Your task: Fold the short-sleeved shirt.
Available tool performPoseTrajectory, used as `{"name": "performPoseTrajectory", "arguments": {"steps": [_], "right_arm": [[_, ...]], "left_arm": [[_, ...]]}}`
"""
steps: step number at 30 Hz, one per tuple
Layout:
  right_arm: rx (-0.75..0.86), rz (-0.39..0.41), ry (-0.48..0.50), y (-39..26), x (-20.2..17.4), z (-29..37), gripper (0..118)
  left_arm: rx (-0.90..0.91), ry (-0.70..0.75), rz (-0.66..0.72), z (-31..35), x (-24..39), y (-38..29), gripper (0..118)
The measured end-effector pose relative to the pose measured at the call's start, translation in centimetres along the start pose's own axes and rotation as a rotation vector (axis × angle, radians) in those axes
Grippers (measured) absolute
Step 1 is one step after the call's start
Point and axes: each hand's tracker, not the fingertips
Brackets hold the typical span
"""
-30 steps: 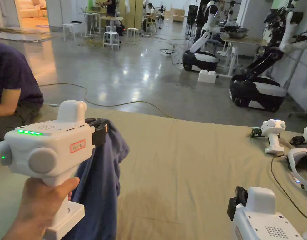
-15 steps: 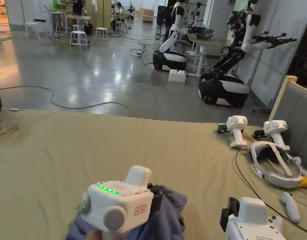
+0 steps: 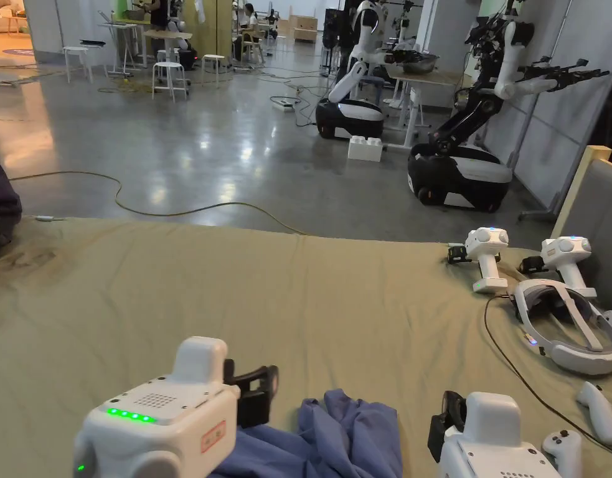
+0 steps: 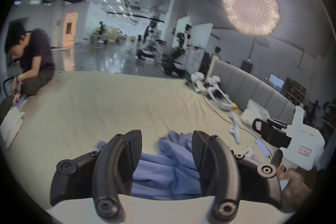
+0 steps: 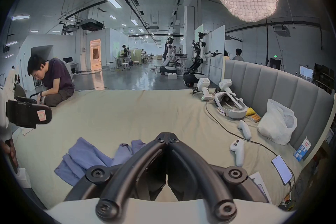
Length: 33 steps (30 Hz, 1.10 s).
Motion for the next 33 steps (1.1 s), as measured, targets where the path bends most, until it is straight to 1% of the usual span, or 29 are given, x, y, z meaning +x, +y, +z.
{"name": "performPoseTrajectory", "arguments": {"steps": [1, 3, 4, 5, 6, 7, 8, 10, 12, 13, 20, 22, 23, 24, 25, 26, 27, 28, 30, 32, 33], "right_arm": [[0.013, 0.001, 0.011, 0.4, -0.5, 0.0, 0], [0.032, 0.011, 0.026, 0.8, -1.4, -0.1, 0], [0.043, 0.017, 0.035, 1.0, -2.0, -0.1, 0], [0.056, 0.022, 0.044, 1.2, -2.5, -0.1, 0], [0.063, 0.025, 0.048, 1.2, -2.8, -0.2, 0], [0.074, 0.029, 0.052, 1.2, -3.2, -0.2, 0], [0.084, 0.03, 0.055, 1.3, -3.6, -0.1, 0], [0.099, 0.025, 0.061, 1.4, -4.1, -0.2, 0], [0.102, 0.016, 0.072, 1.5, -4.5, -0.3, 0], [0.098, 0.016, 0.078, 1.6, -4.6, -0.4, 0], [0.049, 0.034, 0.088, 0.8, -4.5, -1.4, 0], [0.034, 0.039, 0.085, 0.4, -4.2, -1.7, 0], [0.025, 0.042, 0.081, 0.2, -4.0, -1.8, 0], [0.018, 0.044, 0.077, 0.1, -3.9, -1.9, 0], [0.01, 0.044, 0.071, -0.1, -3.6, -2.0, 0], [0.005, 0.046, 0.068, -0.4, -3.4, -2.1, 0], [0.0, 0.048, 0.062, -0.6, -3.2, -2.2, 0], [-0.008, 0.049, 0.053, -0.8, -3.0, -2.3, 0], [-0.02, 0.049, 0.044, -1.2, -2.6, -2.4, 0], [-0.035, 0.046, 0.035, -1.5, -2.2, -2.6, 0], [-0.04, 0.045, 0.031, -1.7, -2.1, -2.7, 0]], "left_arm": [[0.029, 0.038, 0.0, 0.8, -0.8, 0.2, 59], [0.075, 0.102, -0.011, 2.4, -1.9, 0.3, 29], [0.091, 0.147, -0.023, 3.1, -2.3, 0.2, 19], [0.107, 0.215, -0.028, 3.9, -2.4, 0.2, 18], [0.11, 0.243, -0.026, 4.4, -2.7, 0.0, 12], [0.114, 0.222, -0.021, 4.8, -3.2, -0.2, 2], [0.119, 0.216, -0.018, 5.3, -3.7, -0.5, 0], [0.115, 0.258, 0.002, 5.8, -4.3, -0.9, 0], [0.086, 0.23, 0.026, 5.8, -5.4, -1.2, 0], [0.069, 0.243, 0.037, 5.7, -5.8, -1.5, 0], [-0.297, 0.265, 0.154, 1.0, -11.8, -4.5, 0], [-0.404, 0.231, 0.179, -0.7, -13.3, -5.8, 0], [-0.471, 0.215, 0.182, -1.6, -13.9, -6.4, 0], [-0.511, 0.214, 0.179, -2.2, -14.3, -7.0, 3], [-0.576, 0.207, 0.17, -2.9, -14.5, -7.8, 14], [-0.649, 0.203, 0.167, -3.7, -14.9, -8.5, 37], [-0.692, 0.215, 0.164, -4.2, -15.0, -9.2, 49], [-0.729, 0.221, 0.153, -4.7, -15.1, -9.9, 53], [-0.753, 0.253, 0.143, -5.3, -14.8, -11.2, 55], [-0.768, 0.259, 0.167, -6.1, -15.0, -12.4, 61], [-0.766, 0.263, 0.171, -6.1, -14.7, -12.9, 62]]}}
